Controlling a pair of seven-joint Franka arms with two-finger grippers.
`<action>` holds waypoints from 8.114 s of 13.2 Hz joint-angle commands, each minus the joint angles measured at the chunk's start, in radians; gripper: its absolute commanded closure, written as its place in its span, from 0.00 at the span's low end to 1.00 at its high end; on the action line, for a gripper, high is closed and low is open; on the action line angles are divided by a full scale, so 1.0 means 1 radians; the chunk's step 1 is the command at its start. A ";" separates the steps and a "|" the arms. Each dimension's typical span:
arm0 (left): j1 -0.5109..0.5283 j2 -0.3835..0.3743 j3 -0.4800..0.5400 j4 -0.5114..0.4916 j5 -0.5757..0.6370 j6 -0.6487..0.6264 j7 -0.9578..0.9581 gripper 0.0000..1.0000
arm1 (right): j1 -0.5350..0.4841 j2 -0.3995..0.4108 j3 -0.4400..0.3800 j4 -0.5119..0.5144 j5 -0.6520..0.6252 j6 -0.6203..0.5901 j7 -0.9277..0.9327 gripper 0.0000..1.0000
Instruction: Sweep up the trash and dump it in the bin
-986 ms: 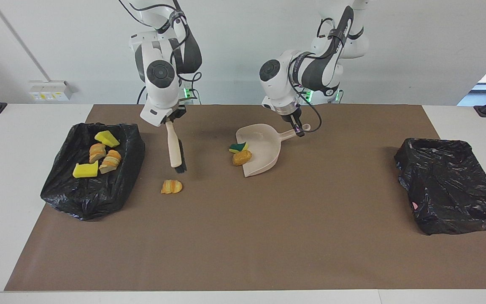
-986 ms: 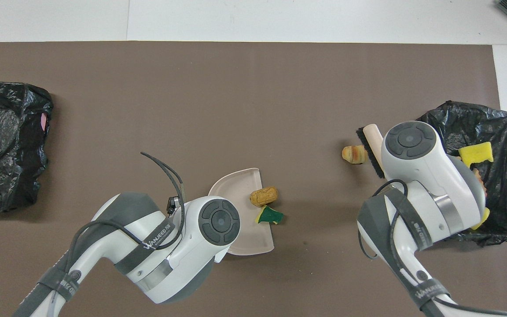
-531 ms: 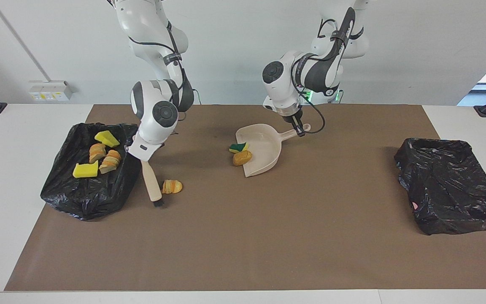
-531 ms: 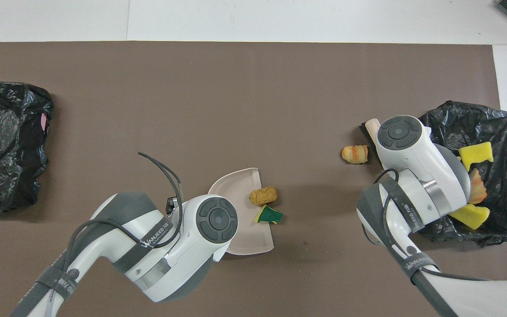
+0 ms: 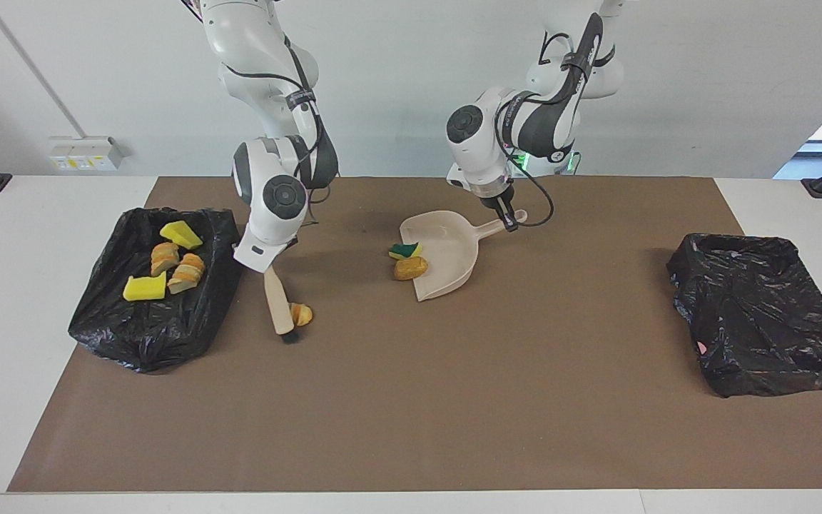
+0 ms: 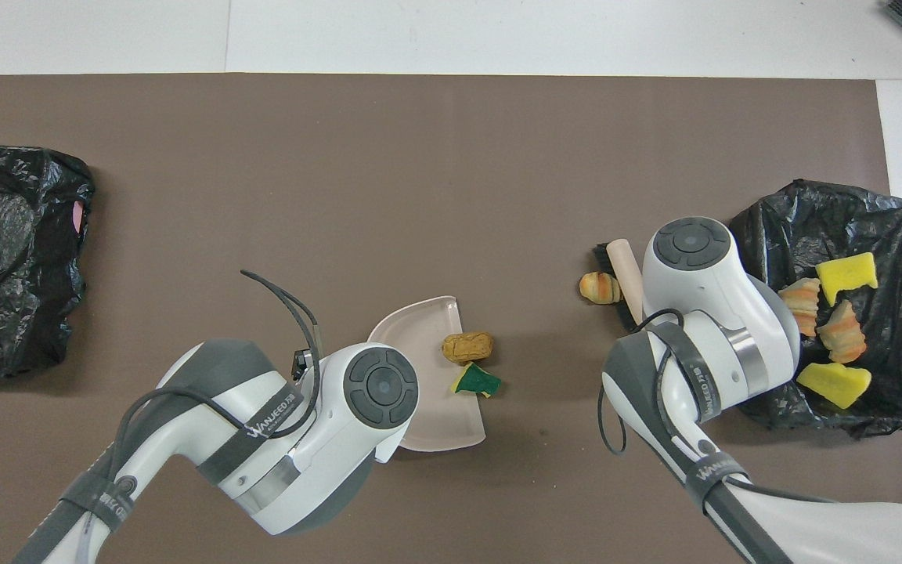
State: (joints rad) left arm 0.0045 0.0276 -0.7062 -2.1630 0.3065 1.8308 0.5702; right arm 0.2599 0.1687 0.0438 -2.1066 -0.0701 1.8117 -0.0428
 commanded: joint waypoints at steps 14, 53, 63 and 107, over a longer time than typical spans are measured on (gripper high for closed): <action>0.055 -0.008 0.001 -0.024 -0.021 0.027 0.103 1.00 | 0.269 -0.133 -0.001 -0.079 0.581 -0.093 0.121 1.00; 0.046 0.185 1.223 0.527 -0.182 0.326 1.485 1.00 | 0.556 -0.143 0.010 -0.181 0.349 -0.025 0.798 1.00; 0.043 0.322 1.234 0.621 0.178 0.484 1.470 1.00 | 0.555 -0.115 0.011 -0.158 0.348 -0.019 0.736 0.00; -0.173 0.025 0.983 0.402 0.921 -0.074 0.729 1.00 | -0.194 -0.321 -0.139 0.536 0.064 -0.365 0.083 0.00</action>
State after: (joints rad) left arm -0.1577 0.0694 0.3000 -1.7549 1.2819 1.7912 1.3078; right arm 0.0728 -0.1488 -0.0896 -1.5682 -0.0386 1.4496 0.0717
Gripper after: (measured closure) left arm 0.683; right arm 0.000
